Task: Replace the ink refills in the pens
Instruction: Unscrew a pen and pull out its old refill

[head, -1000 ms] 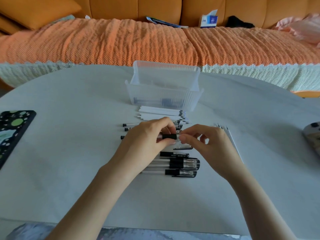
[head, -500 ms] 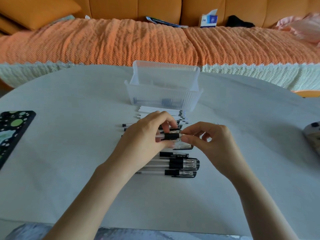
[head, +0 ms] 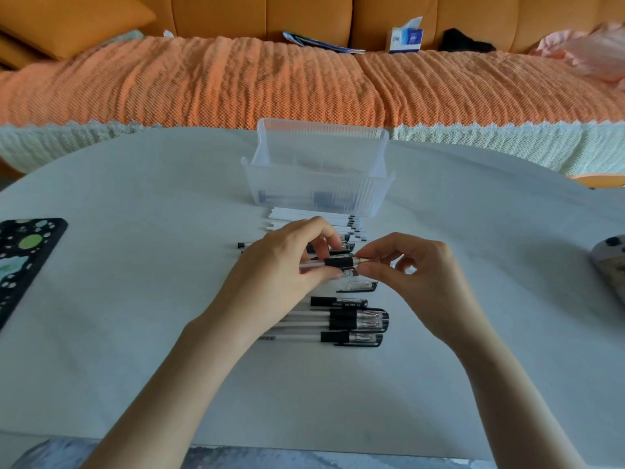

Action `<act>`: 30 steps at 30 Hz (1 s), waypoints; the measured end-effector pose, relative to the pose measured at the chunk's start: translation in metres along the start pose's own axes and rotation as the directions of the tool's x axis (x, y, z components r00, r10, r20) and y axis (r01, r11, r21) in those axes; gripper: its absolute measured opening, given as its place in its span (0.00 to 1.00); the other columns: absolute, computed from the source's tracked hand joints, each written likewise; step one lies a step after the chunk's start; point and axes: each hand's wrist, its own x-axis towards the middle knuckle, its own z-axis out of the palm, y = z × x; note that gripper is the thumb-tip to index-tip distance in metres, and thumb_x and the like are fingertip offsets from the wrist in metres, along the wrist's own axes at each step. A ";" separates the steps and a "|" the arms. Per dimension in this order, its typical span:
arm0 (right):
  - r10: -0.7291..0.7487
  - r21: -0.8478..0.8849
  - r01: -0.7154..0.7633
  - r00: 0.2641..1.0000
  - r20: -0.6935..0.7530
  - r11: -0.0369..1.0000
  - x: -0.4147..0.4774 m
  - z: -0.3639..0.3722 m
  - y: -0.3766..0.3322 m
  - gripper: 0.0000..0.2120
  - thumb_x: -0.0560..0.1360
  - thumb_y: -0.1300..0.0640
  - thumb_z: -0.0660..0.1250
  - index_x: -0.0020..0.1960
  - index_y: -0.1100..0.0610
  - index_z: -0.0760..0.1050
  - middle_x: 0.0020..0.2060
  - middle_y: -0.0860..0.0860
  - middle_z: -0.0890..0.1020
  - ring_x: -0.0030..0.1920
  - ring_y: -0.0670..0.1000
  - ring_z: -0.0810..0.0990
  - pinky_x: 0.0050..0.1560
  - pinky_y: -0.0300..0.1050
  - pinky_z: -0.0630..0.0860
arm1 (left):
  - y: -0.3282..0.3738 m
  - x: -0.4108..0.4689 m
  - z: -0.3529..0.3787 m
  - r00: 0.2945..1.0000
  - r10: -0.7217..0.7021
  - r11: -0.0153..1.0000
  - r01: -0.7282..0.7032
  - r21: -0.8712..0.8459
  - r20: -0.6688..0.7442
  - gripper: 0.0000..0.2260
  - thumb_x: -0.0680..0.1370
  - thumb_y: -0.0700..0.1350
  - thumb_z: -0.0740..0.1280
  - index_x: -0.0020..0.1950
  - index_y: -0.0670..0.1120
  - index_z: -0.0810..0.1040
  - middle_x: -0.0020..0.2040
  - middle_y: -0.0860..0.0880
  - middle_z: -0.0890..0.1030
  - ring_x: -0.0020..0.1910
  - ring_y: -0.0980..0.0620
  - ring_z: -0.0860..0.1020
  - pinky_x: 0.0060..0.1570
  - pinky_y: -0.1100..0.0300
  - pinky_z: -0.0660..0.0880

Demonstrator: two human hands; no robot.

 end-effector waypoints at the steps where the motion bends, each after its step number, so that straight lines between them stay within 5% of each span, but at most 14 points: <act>1: -0.001 -0.001 0.001 1.000 -0.002 1.000 0.000 -0.001 0.000 0.07 0.68 0.59 0.75 0.38 0.47 0.81 0.34 0.45 0.82 0.33 0.45 0.74 0.35 0.32 0.68 | 0.000 0.000 0.000 1.000 -0.016 0.999 0.016 -0.035 0.009 0.09 0.70 0.53 0.71 0.45 0.58 0.73 0.40 0.62 0.78 0.41 0.61 0.74 0.40 0.70 0.68; 4: 0.001 0.002 -0.001 1.000 -0.009 1.000 0.001 -0.002 0.000 0.07 0.68 0.59 0.75 0.38 0.47 0.81 0.34 0.44 0.82 0.35 0.45 0.75 0.36 0.33 0.68 | -0.001 0.001 0.001 0.999 -0.035 0.993 0.039 -0.115 0.035 0.06 0.72 0.54 0.69 0.46 0.56 0.75 0.40 0.61 0.80 0.36 0.59 0.76 0.42 0.64 0.72; 10: -0.002 -0.003 0.002 1.000 -0.001 1.000 0.000 -0.002 0.000 0.07 0.68 0.59 0.74 0.39 0.47 0.81 0.34 0.43 0.81 0.32 0.41 0.73 0.35 0.31 0.68 | -0.003 0.001 0.000 1.000 -0.030 0.999 0.030 -0.025 0.000 0.10 0.68 0.52 0.74 0.42 0.56 0.74 0.41 0.62 0.77 0.41 0.57 0.74 0.38 0.72 0.66; 16: -0.004 -0.006 0.004 1.000 -0.023 1.000 0.002 -0.003 0.003 0.08 0.68 0.59 0.75 0.38 0.45 0.80 0.35 0.44 0.82 0.34 0.44 0.75 0.36 0.34 0.68 | -0.002 0.002 -0.001 0.996 -0.045 0.986 0.057 -0.158 0.077 0.03 0.75 0.53 0.66 0.44 0.56 0.78 0.35 0.59 0.81 0.31 0.58 0.76 0.35 0.69 0.68; 21: -0.003 -0.019 0.002 1.000 -0.028 1.000 0.003 -0.004 0.005 0.06 0.68 0.56 0.75 0.39 0.46 0.81 0.35 0.44 0.82 0.34 0.44 0.74 0.37 0.36 0.69 | -0.005 0.001 -0.002 0.997 -0.066 0.995 0.068 -0.079 0.029 0.07 0.68 0.54 0.72 0.43 0.59 0.77 0.42 0.65 0.77 0.38 0.56 0.74 0.40 0.64 0.69; 26: 0.009 -0.024 -0.010 0.999 -0.052 1.000 0.004 -0.012 0.009 0.03 0.70 0.57 0.72 0.40 0.49 0.81 0.33 0.42 0.82 0.34 0.42 0.76 0.37 0.36 0.69 | -0.010 0.000 -0.004 0.995 -0.094 0.994 0.095 -0.046 0.010 0.06 0.71 0.54 0.71 0.45 0.57 0.78 0.38 0.61 0.78 0.42 0.61 0.75 0.44 0.62 0.72; 30: 0.012 -0.200 -0.021 0.999 -0.046 0.980 0.005 -0.010 0.020 0.02 0.70 0.55 0.72 0.40 0.49 0.81 0.32 0.42 0.80 0.34 0.44 0.73 0.37 0.33 0.67 | -0.010 0.000 -0.004 0.993 -0.121 0.991 0.120 -0.059 -0.014 0.05 0.72 0.54 0.70 0.45 0.56 0.78 0.39 0.59 0.78 0.37 0.60 0.77 0.46 0.56 0.74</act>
